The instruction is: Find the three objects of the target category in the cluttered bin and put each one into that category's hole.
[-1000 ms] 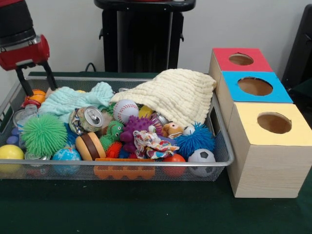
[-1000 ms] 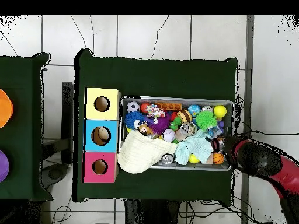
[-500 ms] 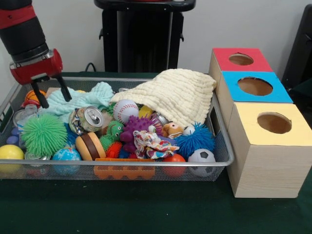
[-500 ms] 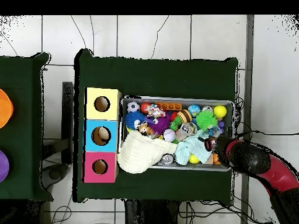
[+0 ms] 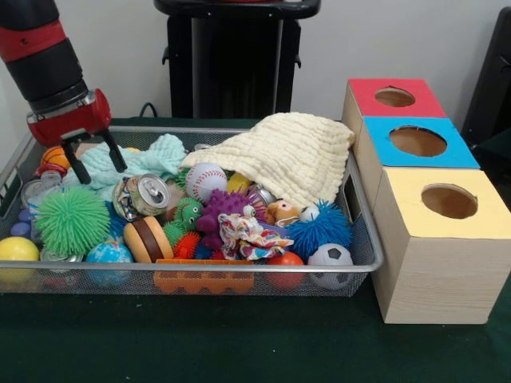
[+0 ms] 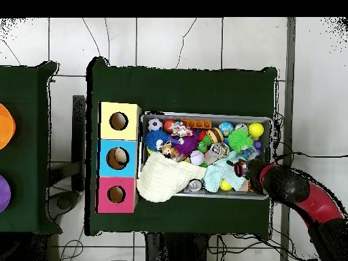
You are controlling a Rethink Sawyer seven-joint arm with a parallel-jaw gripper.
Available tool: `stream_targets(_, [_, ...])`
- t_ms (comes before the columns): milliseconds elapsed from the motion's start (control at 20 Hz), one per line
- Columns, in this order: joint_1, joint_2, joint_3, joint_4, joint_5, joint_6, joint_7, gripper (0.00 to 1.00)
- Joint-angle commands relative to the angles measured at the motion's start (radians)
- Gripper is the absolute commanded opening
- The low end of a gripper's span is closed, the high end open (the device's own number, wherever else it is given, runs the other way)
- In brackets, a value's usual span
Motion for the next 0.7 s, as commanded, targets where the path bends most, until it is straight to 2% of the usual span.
stream_targets(50, [0.016, -0.023, 0.001, -0.051, -0.064, -0.059, 0.009, 1.0])
stream_targets(300, [0.003, -0.177, 0.031, 0.003, -0.01, 0.03, 0.007, 1.0])
stream_targets(500, [0.007, -0.238, 0.038, 0.005, 0.02, 0.091, -0.003, 1.0])
stream_targets(700, [0.008, -0.279, 0.043, 0.016, 0.036, 0.109, -0.005, 1.0])
